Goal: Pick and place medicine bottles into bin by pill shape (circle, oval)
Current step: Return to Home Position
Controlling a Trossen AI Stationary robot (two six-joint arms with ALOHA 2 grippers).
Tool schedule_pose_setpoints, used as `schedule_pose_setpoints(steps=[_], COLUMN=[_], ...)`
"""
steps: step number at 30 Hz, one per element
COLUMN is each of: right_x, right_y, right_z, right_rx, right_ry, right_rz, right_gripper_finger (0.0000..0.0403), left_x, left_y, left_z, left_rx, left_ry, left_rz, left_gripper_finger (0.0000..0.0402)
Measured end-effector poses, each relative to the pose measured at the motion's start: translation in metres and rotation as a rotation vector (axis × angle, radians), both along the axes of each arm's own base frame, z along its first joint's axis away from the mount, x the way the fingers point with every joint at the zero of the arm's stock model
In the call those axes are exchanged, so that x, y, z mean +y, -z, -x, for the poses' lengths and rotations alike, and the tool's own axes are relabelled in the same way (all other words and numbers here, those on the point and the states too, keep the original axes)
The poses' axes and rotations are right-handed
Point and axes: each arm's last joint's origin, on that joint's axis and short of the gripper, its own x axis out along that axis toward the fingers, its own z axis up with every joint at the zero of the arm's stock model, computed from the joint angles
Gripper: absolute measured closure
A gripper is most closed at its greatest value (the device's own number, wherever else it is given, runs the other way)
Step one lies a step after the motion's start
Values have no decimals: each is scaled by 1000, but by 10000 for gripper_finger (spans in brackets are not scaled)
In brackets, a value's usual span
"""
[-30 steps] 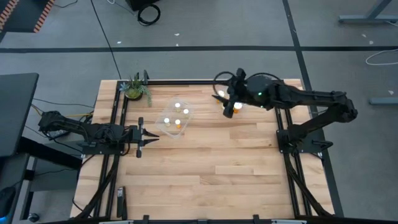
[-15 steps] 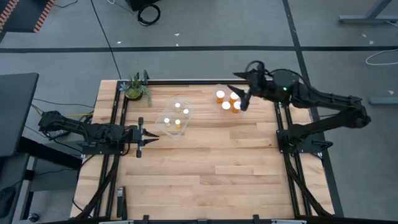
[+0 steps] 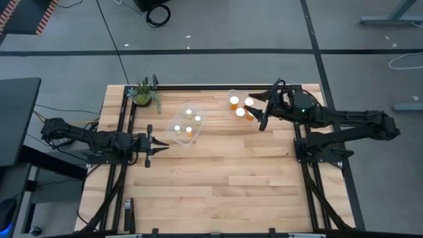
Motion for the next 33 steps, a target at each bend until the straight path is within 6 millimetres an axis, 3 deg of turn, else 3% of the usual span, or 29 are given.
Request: schedule_pose_setpoints(steps=[13, 25, 33], right_x=[5, 7, 11], right_y=[44, 101, 116], right_z=[24, 51, 62], right_rx=[-62, -139, -181], right_ry=[-74, -94, -171], right_rz=[7, -41, -40], right_gripper_finger=[142, 142, 142], left_x=[0, 0, 0], left_y=[0, 0, 0], left_z=[0, 0, 0], left_rx=[0, 0, 0], left_ry=[0, 0, 0], left_rz=[0, 0, 0], left_gripper_finger=[347, 344, 349])
